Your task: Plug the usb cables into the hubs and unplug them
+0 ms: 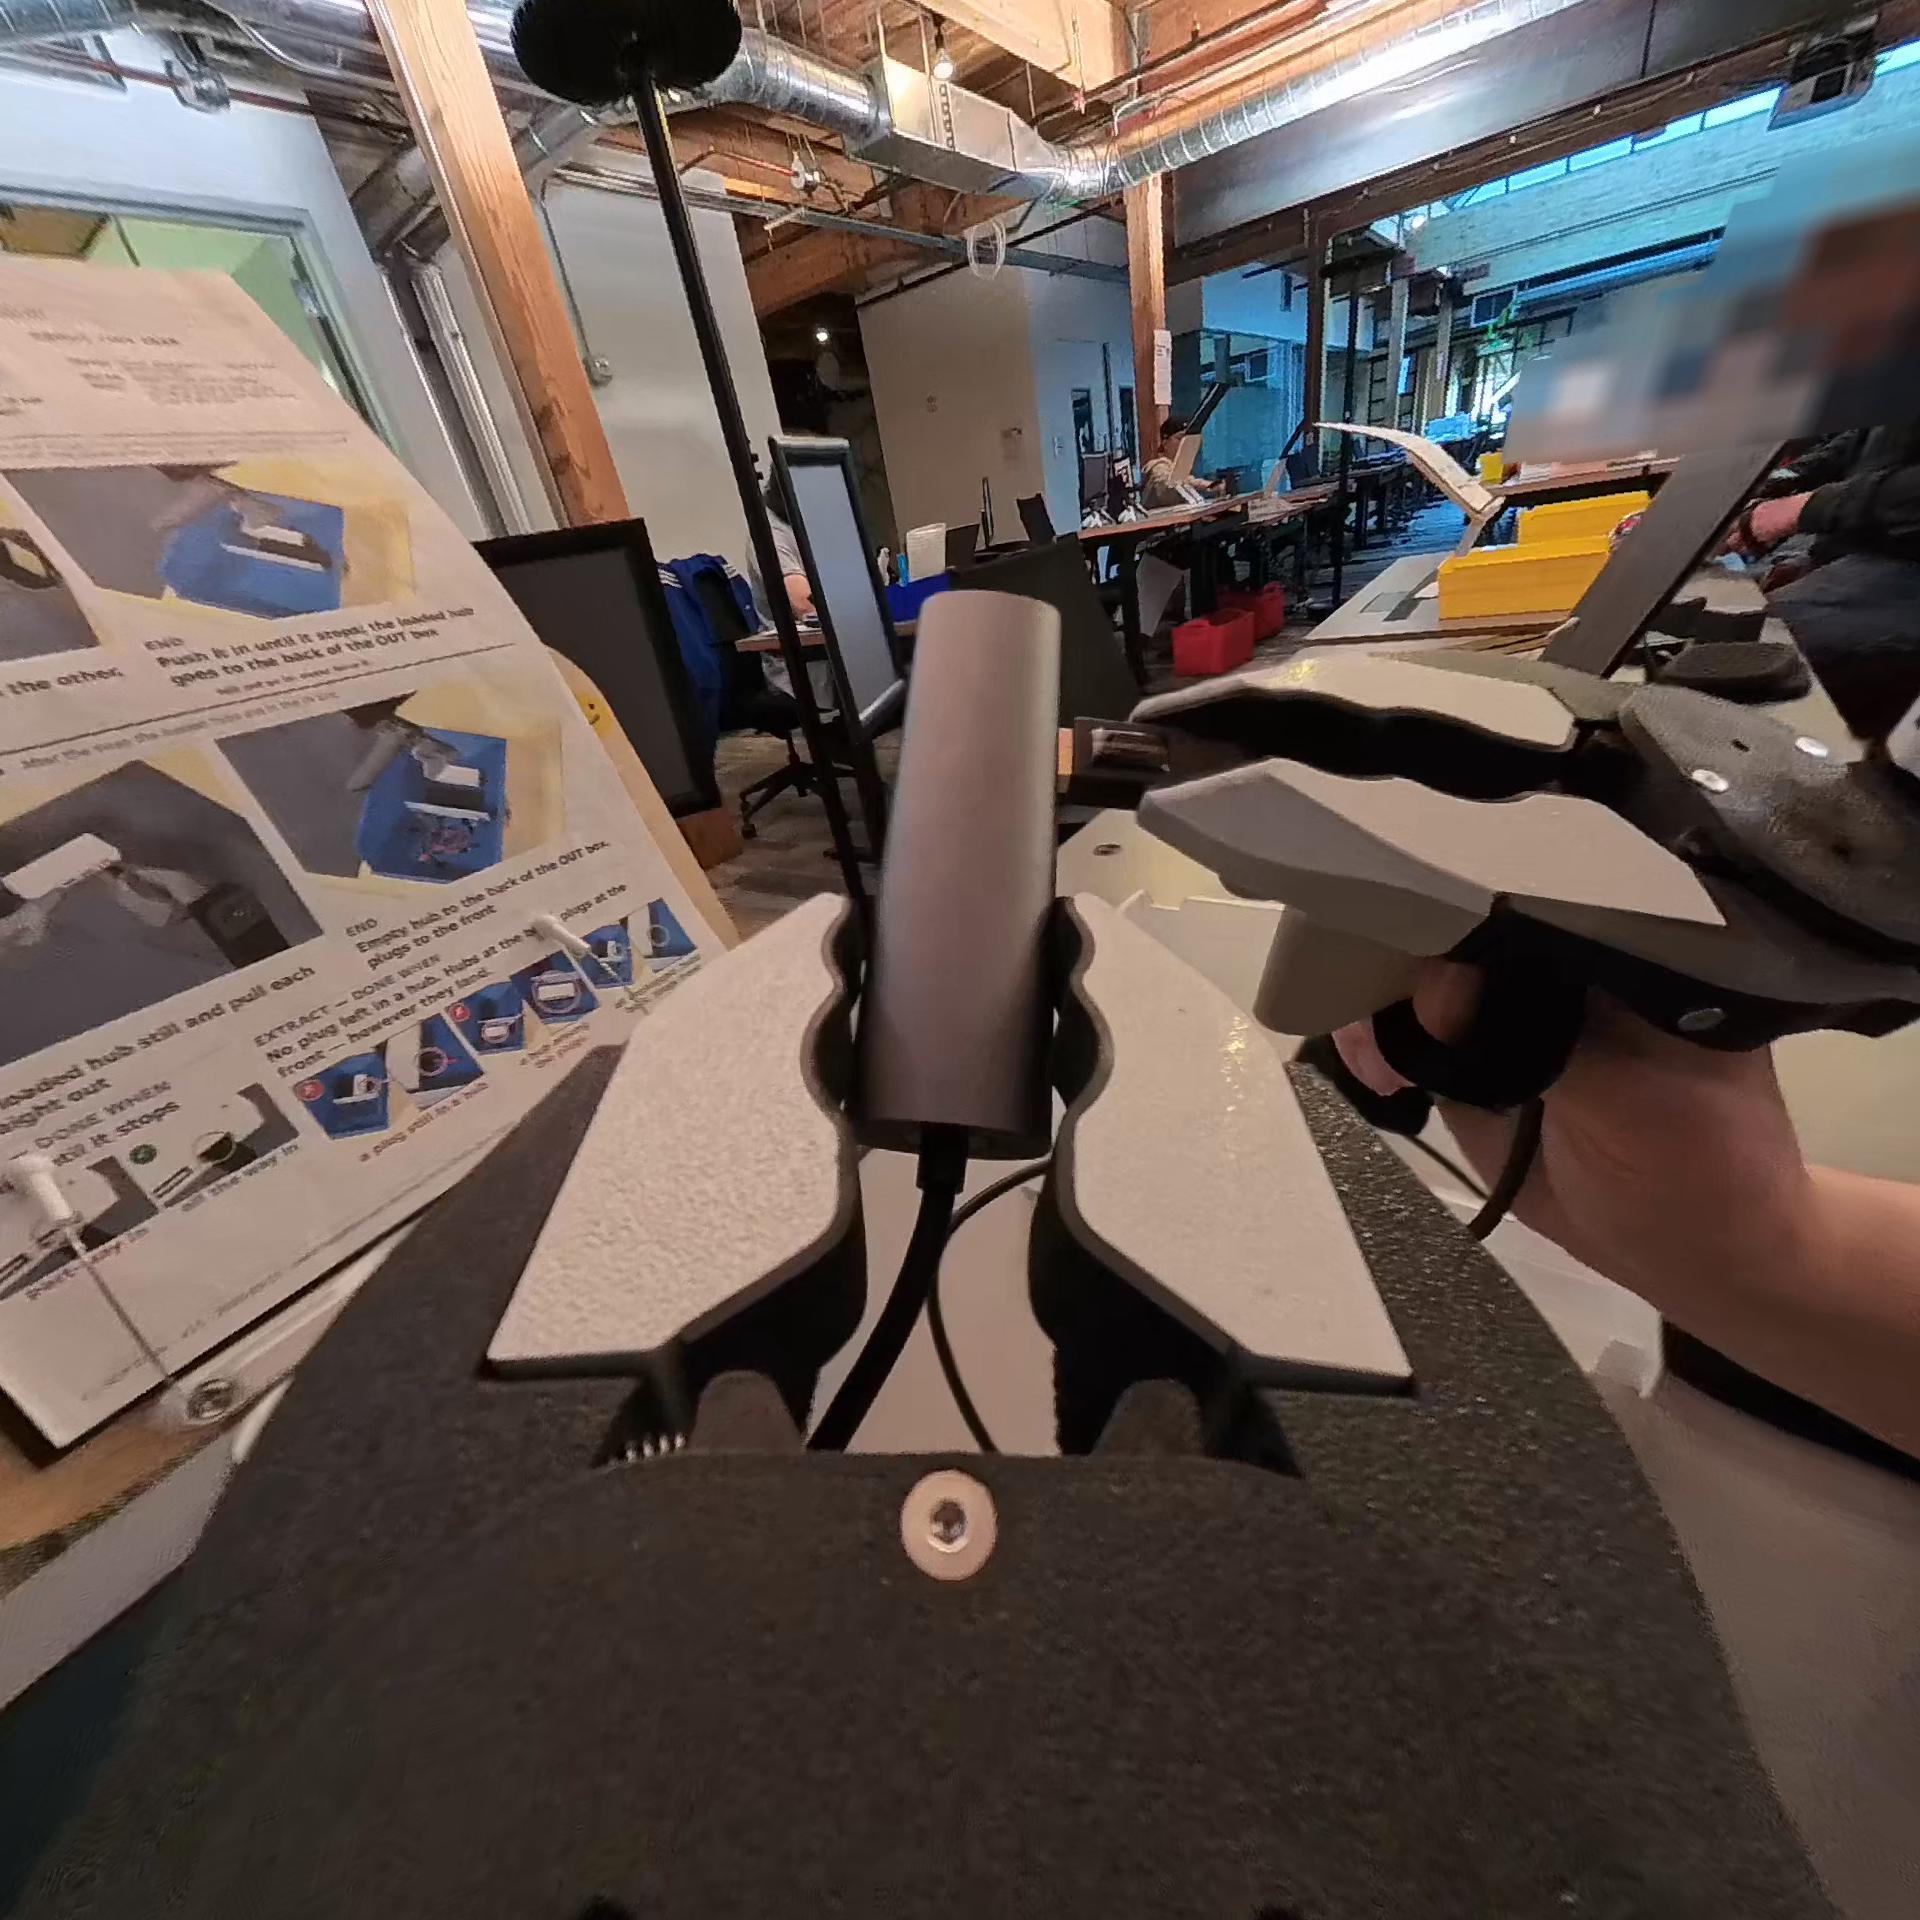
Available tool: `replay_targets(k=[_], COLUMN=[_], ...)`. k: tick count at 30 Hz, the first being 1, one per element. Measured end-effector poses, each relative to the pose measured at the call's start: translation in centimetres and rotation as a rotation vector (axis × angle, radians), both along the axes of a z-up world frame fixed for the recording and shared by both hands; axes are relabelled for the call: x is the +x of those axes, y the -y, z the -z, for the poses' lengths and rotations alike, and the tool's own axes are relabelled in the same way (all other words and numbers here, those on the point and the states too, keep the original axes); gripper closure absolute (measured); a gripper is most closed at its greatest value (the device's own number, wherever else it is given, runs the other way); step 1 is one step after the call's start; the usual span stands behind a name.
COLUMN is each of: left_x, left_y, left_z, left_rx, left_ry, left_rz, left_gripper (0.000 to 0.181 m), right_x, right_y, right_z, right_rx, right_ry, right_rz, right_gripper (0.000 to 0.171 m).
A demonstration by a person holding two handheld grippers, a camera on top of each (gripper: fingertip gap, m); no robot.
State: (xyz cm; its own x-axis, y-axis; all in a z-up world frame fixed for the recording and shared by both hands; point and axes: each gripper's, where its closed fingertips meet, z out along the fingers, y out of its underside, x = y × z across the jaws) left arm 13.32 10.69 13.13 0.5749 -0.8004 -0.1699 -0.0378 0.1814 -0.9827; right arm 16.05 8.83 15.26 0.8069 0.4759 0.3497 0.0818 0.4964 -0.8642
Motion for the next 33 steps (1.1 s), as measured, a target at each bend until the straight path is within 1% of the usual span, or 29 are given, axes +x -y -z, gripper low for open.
replay_targets(k=[2,9,13,17,21,23,26,28,33], left_x=[0.6,2.0,2.8,3.1,3.5,3.8,3.8,3.9,4.0], left_y=[0.1,0.4,0.7,0.9,0.9,0.6,0.0,-0.1,0.0], left_z=[-0.4,-1.1,-1.4,-1.2,-1.2,-1.0,-0.7,-0.6,-0.4], left_rx=[-0.017,0.000,0.004,0.032,0.032,0.019,-0.003,-0.014,-0.017], left_ry=[0.013,0.043,0.047,0.028,0.000,0.016,0.020,0.021,-0.002], left_rz=[0.024,0.030,0.049,0.043,0.046,0.032,0.004,0.004,0.005], left_gripper=[0.148,0.147,0.147,0.148,0.148,0.147,0.147,0.147,0.147], right_x=[0.5,1.9,2.6,2.9,3.4,3.7,3.8,3.9,4.0], right_y=[0.2,0.6,0.9,1.1,1.1,0.8,0.2,0.1,0.2], right_z=[-0.5,-1.2,-1.4,-1.2,-1.1,-1.0,-0.6,-0.5,-0.4], right_rx=[0.015,0.037,0.044,0.005,-0.050,-0.045,-0.016,-0.017,0.012], right_ry=[-0.003,0.010,0.064,0.117,0.126,0.096,0.102,0.093,0.149], right_rz=[0.019,0.052,0.076,0.041,-0.017,0.024,0.133,0.164,0.229], right_gripper=[0.154,0.154,0.154,0.153,0.154,0.154,0.154,0.154,0.154])
